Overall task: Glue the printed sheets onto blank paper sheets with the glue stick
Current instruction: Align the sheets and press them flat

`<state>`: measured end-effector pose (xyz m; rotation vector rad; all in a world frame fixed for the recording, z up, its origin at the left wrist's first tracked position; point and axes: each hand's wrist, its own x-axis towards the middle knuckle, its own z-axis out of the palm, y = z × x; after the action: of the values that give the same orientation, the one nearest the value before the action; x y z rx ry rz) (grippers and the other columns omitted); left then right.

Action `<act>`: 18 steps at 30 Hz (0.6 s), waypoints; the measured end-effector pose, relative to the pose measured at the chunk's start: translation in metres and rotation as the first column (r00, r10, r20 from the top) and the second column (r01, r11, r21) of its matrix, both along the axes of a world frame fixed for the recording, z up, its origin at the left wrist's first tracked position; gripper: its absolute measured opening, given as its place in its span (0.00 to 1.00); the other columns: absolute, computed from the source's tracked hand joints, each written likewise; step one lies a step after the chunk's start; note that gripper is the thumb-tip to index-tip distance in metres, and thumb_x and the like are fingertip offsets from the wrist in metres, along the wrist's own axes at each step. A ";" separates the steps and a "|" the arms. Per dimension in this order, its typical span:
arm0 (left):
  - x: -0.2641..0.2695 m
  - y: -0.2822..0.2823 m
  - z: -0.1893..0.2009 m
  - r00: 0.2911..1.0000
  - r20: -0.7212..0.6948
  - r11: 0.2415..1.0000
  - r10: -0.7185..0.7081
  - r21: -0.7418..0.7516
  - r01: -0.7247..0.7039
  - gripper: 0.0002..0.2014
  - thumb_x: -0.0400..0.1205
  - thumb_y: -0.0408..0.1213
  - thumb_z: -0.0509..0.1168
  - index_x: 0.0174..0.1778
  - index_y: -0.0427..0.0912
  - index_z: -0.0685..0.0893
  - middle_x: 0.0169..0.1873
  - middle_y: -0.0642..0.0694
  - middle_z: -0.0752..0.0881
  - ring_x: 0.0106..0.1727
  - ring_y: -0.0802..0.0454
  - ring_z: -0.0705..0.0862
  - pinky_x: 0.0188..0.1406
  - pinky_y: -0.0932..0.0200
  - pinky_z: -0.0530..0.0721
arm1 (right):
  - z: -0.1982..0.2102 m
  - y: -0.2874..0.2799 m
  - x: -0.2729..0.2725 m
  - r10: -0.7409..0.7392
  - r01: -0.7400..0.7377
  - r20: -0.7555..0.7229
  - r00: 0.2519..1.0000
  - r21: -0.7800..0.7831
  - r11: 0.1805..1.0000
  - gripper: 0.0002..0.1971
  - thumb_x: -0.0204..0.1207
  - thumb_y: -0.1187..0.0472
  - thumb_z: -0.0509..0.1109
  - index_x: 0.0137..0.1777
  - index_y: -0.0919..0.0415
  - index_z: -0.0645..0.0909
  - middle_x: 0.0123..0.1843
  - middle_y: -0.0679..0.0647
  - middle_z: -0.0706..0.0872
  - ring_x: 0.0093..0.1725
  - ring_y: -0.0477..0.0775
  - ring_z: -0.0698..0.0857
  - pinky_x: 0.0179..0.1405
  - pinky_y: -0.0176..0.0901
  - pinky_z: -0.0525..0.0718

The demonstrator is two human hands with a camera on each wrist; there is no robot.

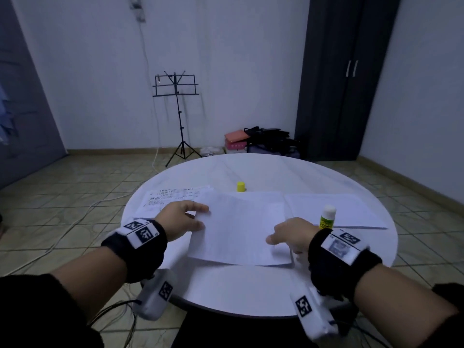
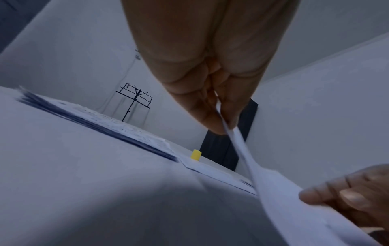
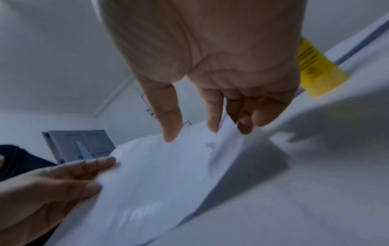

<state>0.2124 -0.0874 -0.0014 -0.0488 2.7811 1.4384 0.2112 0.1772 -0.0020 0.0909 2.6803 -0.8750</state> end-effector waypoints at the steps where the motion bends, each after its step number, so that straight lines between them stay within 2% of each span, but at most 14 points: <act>1: -0.007 0.001 0.000 1.000 -0.002 1.000 0.023 -0.021 -0.023 0.18 0.73 0.25 0.73 0.53 0.51 0.87 0.43 0.50 0.89 0.46 0.53 0.86 0.57 0.60 0.82 | 0.000 -0.004 -0.006 -0.005 0.005 -0.032 0.999 0.014 1.000 0.14 0.75 0.56 0.73 0.34 0.55 0.70 0.44 0.52 0.75 0.41 0.50 0.74 0.29 0.31 0.68; 2: -0.014 0.003 0.000 0.999 -0.009 0.998 0.033 -0.048 -0.034 0.19 0.73 0.26 0.73 0.57 0.49 0.86 0.46 0.48 0.89 0.46 0.52 0.86 0.57 0.60 0.82 | 0.000 -0.008 -0.015 -0.016 0.018 -0.059 0.998 0.037 0.999 0.12 0.75 0.57 0.72 0.38 0.58 0.71 0.48 0.52 0.74 0.44 0.51 0.75 0.31 0.31 0.69; 3: -0.022 0.007 0.001 0.999 -0.007 0.996 0.033 -0.085 -0.034 0.20 0.73 0.27 0.73 0.61 0.47 0.85 0.49 0.47 0.88 0.46 0.52 0.85 0.55 0.62 0.82 | 0.004 -0.011 -0.021 -0.021 0.027 -0.091 0.996 0.067 0.997 0.11 0.75 0.57 0.72 0.47 0.62 0.75 0.54 0.54 0.75 0.49 0.52 0.77 0.37 0.33 0.74; 4: -0.031 0.011 0.003 1.000 -0.002 0.992 0.022 -0.123 -0.022 0.23 0.73 0.28 0.73 0.64 0.45 0.83 0.51 0.46 0.88 0.45 0.51 0.85 0.52 0.64 0.81 | 0.006 -0.014 -0.029 -0.038 0.050 -0.120 0.992 0.101 0.994 0.18 0.75 0.57 0.73 0.59 0.64 0.75 0.63 0.56 0.74 0.57 0.56 0.79 0.47 0.37 0.78; 5: -0.039 0.015 0.005 1.000 0.013 0.984 0.001 -0.177 0.001 0.25 0.74 0.30 0.74 0.68 0.45 0.81 0.53 0.44 0.87 0.47 0.49 0.86 0.49 0.65 0.80 | 0.010 -0.017 -0.034 -0.062 0.081 -0.142 0.988 0.134 0.988 0.25 0.75 0.57 0.73 0.68 0.66 0.72 0.70 0.59 0.70 0.64 0.59 0.78 0.57 0.42 0.78; 6: -0.049 0.019 0.007 0.999 0.025 0.969 -0.021 -0.246 0.027 0.28 0.74 0.32 0.74 0.71 0.45 0.78 0.55 0.44 0.86 0.51 0.49 0.85 0.47 0.67 0.79 | 0.013 -0.019 -0.043 -0.082 0.107 -0.150 0.985 0.167 0.980 0.29 0.75 0.56 0.72 0.73 0.66 0.68 0.74 0.60 0.66 0.68 0.60 0.76 0.62 0.44 0.77; 8: -0.065 0.027 0.012 0.996 0.064 0.934 -0.057 -0.349 0.076 0.33 0.74 0.34 0.75 0.75 0.45 0.73 0.61 0.45 0.82 0.59 0.50 0.82 0.42 0.72 0.80 | 0.019 -0.023 -0.057 -0.101 0.137 -0.155 0.983 0.248 0.959 0.27 0.77 0.56 0.70 0.73 0.65 0.68 0.74 0.59 0.64 0.68 0.60 0.75 0.66 0.46 0.76; 9: -0.075 0.031 0.013 0.994 0.090 0.916 -0.069 -0.390 0.099 0.35 0.73 0.36 0.76 0.77 0.45 0.71 0.67 0.45 0.78 0.65 0.50 0.79 0.48 0.68 0.82 | 0.021 -0.025 -0.068 -0.110 0.149 -0.150 0.983 0.282 0.948 0.24 0.77 0.56 0.69 0.70 0.64 0.70 0.73 0.59 0.65 0.67 0.60 0.76 0.65 0.47 0.77; 10: -0.086 0.035 0.014 0.990 0.115 0.885 -0.079 -0.449 0.123 0.38 0.73 0.39 0.76 0.78 0.45 0.68 0.73 0.45 0.74 0.71 0.48 0.75 0.59 0.62 0.80 | 0.022 -0.025 -0.077 -0.122 0.160 -0.137 0.983 0.319 0.934 0.22 0.77 0.56 0.69 0.68 0.63 0.71 0.72 0.59 0.66 0.66 0.59 0.76 0.65 0.47 0.78; 11: -0.094 0.039 0.016 0.985 0.150 0.844 -0.081 -0.515 0.148 0.40 0.72 0.43 0.77 0.79 0.45 0.66 0.76 0.46 0.70 0.75 0.47 0.71 0.69 0.56 0.75 | 0.024 -0.027 -0.086 -0.127 0.160 -0.114 0.985 0.360 0.919 0.22 0.76 0.54 0.69 0.67 0.63 0.71 0.72 0.59 0.66 0.67 0.59 0.75 0.66 0.48 0.77; 12: -0.104 0.042 0.016 0.980 0.179 0.800 -0.083 -0.574 0.172 0.42 0.72 0.47 0.76 0.80 0.45 0.65 0.77 0.45 0.68 0.77 0.45 0.68 0.73 0.53 0.71 | 0.025 -0.026 -0.094 -0.125 0.152 -0.095 0.988 0.388 0.909 0.24 0.76 0.53 0.69 0.68 0.62 0.71 0.73 0.59 0.65 0.69 0.60 0.73 0.68 0.50 0.76; 15: -0.126 0.051 0.017 0.960 0.270 0.690 -0.074 -0.681 0.244 0.42 0.72 0.55 0.74 0.79 0.47 0.66 0.75 0.43 0.70 0.76 0.42 0.67 0.72 0.46 0.72 | 0.022 -0.026 -0.117 -0.118 0.121 -0.035 0.992 0.438 0.891 0.29 0.74 0.50 0.72 0.71 0.61 0.70 0.79 0.60 0.61 0.75 0.63 0.68 0.71 0.56 0.72; 18: -0.145 0.056 0.010 0.948 0.312 0.605 -0.061 -0.744 0.284 0.39 0.71 0.58 0.73 0.76 0.48 0.69 0.71 0.41 0.71 0.73 0.41 0.69 0.69 0.45 0.74 | 0.014 -0.025 -0.138 -0.098 0.080 0.013 0.995 0.471 0.879 0.28 0.70 0.47 0.74 0.67 0.57 0.74 0.79 0.60 0.64 0.73 0.62 0.72 0.69 0.57 0.74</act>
<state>0.0669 -0.0313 0.0090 0.0325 2.8262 0.0564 0.0728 0.1525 0.0124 0.3393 2.8120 -0.2193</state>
